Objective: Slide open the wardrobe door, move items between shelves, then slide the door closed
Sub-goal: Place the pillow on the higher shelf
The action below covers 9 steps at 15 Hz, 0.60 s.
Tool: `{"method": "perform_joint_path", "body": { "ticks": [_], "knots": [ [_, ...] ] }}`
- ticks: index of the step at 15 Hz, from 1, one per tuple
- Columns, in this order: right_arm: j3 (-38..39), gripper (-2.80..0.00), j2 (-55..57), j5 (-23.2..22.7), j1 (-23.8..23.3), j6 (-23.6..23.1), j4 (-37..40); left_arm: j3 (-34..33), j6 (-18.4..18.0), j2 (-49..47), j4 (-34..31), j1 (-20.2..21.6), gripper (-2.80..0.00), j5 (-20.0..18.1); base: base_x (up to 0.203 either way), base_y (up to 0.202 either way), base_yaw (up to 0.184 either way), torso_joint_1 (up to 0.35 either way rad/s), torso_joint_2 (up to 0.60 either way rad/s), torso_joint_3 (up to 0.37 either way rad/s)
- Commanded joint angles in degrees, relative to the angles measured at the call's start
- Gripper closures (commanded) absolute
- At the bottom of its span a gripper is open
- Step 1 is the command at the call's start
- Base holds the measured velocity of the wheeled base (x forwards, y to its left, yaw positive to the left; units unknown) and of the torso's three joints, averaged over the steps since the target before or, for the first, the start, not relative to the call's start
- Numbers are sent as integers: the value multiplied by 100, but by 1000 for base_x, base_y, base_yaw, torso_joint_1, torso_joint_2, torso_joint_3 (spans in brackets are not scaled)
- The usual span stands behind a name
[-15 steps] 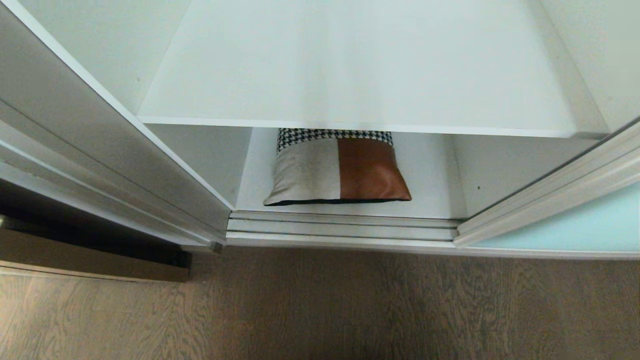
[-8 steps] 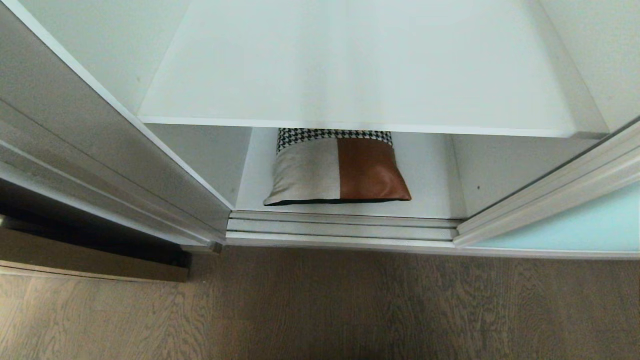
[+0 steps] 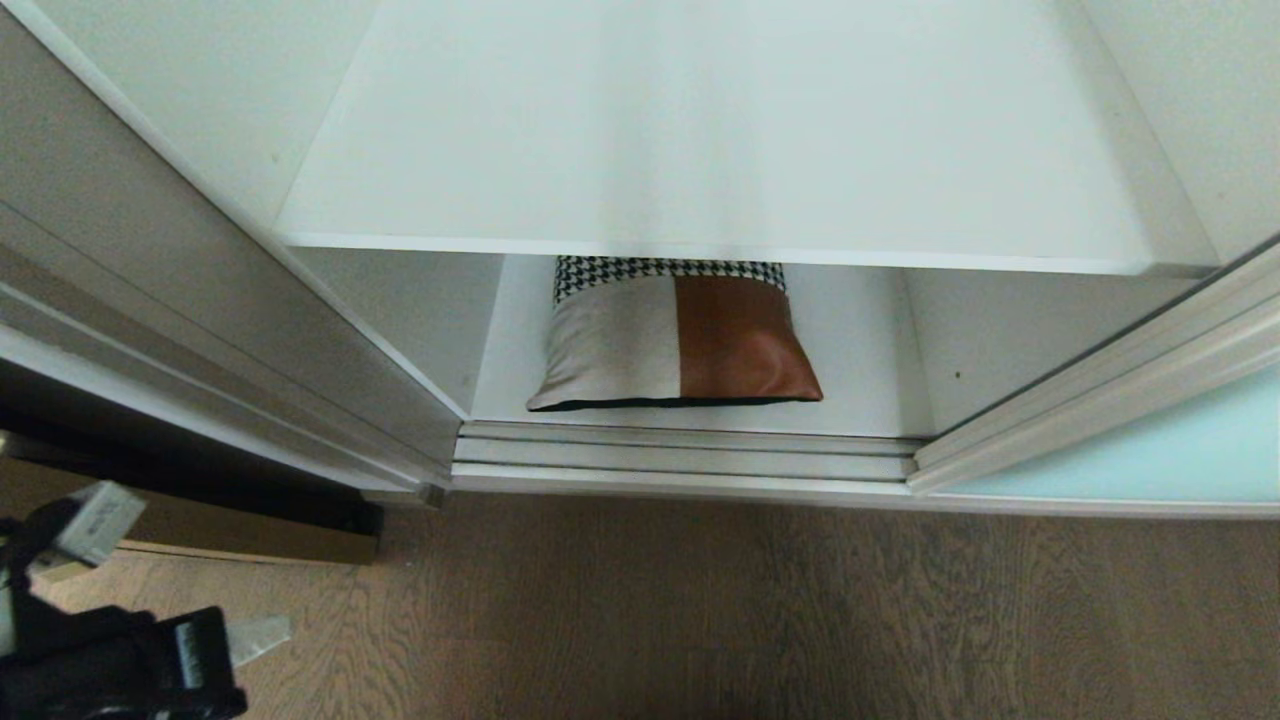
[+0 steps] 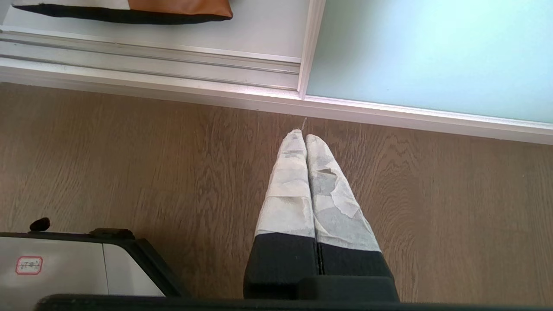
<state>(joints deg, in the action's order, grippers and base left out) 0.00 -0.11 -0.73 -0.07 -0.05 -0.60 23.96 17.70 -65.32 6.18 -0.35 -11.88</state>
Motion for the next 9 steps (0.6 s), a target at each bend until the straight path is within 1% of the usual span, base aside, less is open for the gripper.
{"method": "perform_joint_path", "body": {
  "ticks": [1, 3, 4, 6, 9],
  "knots": [
    [0, 0, 11, 3, -1, 5, -2, 133, 116, -2188, 911, -3, 0, -120, 0, 0, 0, 0, 0, 0],
    [3, 0, 11, -4, 5, 2, -2, 286, 201, -3126, 1741, -18, 0, -215, 0, 0, 0, 0, 0, 0],
    [0, 0, 11, 3, 6, -4, -2, 400, 220, -3497, 1993, -50, 0, -280, 0, 0, 0, 0, 0, 0],
    [0, 0, 11, 0, 0, -4, -2, 779, 249, -4169, 2326, -133, 0, -431, 0, 0, 0, 0, 0, 0],
    [0, 0, 11, 2, -1, -4, -2, 1542, 400, -5008, 2757, -286, 0, -455, 0, 0, 0, 0, 0, 0]
  ]
}}
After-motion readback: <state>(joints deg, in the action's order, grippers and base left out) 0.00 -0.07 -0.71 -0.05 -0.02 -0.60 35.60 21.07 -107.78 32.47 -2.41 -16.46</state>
